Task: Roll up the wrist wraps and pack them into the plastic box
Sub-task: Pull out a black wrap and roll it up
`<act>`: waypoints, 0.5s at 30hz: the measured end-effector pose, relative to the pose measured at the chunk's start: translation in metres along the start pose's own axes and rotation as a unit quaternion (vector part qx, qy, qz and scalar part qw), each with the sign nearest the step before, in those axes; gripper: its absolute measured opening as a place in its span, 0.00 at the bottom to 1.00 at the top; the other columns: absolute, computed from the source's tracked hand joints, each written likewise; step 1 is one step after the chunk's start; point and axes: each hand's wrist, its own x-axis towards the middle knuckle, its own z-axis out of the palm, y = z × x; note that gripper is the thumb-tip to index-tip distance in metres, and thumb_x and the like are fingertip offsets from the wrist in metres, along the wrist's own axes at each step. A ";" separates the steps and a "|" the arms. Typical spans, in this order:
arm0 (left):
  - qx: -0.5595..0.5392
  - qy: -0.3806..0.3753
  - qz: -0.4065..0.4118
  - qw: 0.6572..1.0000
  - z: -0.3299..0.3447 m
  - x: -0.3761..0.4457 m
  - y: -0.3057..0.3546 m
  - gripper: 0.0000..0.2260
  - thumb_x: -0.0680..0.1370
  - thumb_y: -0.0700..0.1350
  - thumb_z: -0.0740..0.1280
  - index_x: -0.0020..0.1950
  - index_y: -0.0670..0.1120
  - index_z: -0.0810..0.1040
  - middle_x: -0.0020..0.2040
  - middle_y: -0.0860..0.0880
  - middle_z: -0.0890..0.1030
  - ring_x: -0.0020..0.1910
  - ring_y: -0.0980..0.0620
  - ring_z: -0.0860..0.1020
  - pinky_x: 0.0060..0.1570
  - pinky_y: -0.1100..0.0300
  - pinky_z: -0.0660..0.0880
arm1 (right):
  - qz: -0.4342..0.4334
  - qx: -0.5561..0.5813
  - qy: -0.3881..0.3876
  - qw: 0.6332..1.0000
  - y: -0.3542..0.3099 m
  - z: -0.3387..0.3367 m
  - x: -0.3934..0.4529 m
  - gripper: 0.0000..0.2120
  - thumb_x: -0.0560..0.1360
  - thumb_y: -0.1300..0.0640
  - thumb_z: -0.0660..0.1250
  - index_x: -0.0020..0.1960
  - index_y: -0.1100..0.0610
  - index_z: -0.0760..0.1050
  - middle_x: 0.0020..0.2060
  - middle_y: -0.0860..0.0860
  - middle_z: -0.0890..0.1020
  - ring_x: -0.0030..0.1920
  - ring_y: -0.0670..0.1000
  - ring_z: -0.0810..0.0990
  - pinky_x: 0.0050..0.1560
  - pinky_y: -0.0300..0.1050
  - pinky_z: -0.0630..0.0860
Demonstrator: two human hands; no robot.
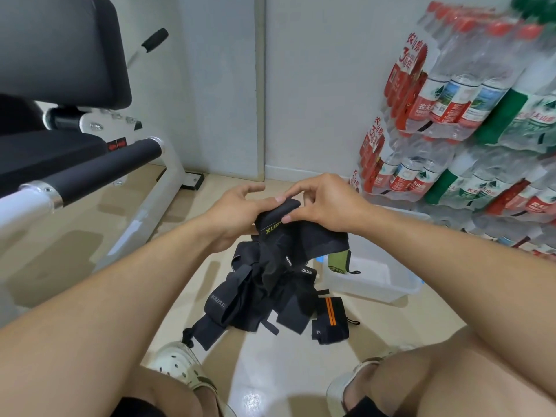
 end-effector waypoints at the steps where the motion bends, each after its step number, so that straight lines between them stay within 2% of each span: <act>1: -0.020 0.007 0.017 1.000 -0.001 0.000 0.001 0.29 0.75 0.43 0.77 0.73 0.47 0.70 0.51 0.44 0.87 0.45 0.49 0.86 0.42 0.57 0.83 | 0.005 -0.002 0.004 1.000 0.002 0.000 0.001 0.15 0.67 0.44 0.81 0.53 0.43 0.83 0.27 0.45 0.77 0.27 0.41 0.72 0.31 0.36 0.67; 3: -0.029 0.019 0.053 0.998 -0.002 -0.002 0.004 0.32 0.71 0.37 0.78 0.73 0.47 0.71 0.52 0.42 0.86 0.46 0.47 0.86 0.44 0.56 0.82 | 0.017 0.004 0.011 1.000 0.004 0.000 0.002 0.16 0.68 0.44 0.81 0.53 0.43 0.82 0.26 0.45 0.77 0.26 0.42 0.72 0.32 0.38 0.68; 6: 0.000 0.032 0.080 0.996 -0.004 -0.003 0.006 0.33 0.69 0.33 0.79 0.70 0.50 0.73 0.50 0.44 0.87 0.41 0.53 0.85 0.36 0.68 0.76 | 0.027 0.012 0.004 1.000 0.005 -0.003 0.001 0.13 0.68 0.43 0.80 0.50 0.44 0.83 0.28 0.46 0.78 0.26 0.42 0.73 0.30 0.34 0.69; 8: 0.010 0.035 0.084 0.996 -0.004 -0.003 0.006 0.34 0.68 0.33 0.80 0.70 0.51 0.73 0.50 0.44 0.87 0.40 0.54 0.84 0.33 0.71 0.75 | 0.021 0.014 -0.001 1.000 0.004 -0.003 0.000 0.10 0.70 0.43 0.79 0.48 0.46 0.85 0.28 0.45 0.78 0.26 0.41 0.72 0.28 0.31 0.66; 12: 0.013 0.028 0.081 0.996 -0.008 -0.001 0.004 0.33 0.68 0.35 0.81 0.69 0.50 0.74 0.51 0.45 0.87 0.44 0.51 0.86 0.38 0.66 0.76 | 0.003 0.027 -0.005 1.000 0.001 -0.002 -0.003 0.07 0.72 0.45 0.78 0.46 0.47 0.86 0.30 0.50 0.79 0.29 0.44 0.71 0.30 0.34 0.64; 15: 0.010 0.012 0.062 0.998 -0.009 -0.002 0.004 0.28 0.70 0.38 0.80 0.68 0.47 0.76 0.52 0.44 0.87 0.48 0.47 0.86 0.47 0.57 0.79 | 0.008 0.053 0.006 0.999 0.001 -0.002 -0.002 0.08 0.72 0.46 0.78 0.47 0.49 0.87 0.30 0.50 0.78 0.29 0.43 0.69 0.30 0.33 0.64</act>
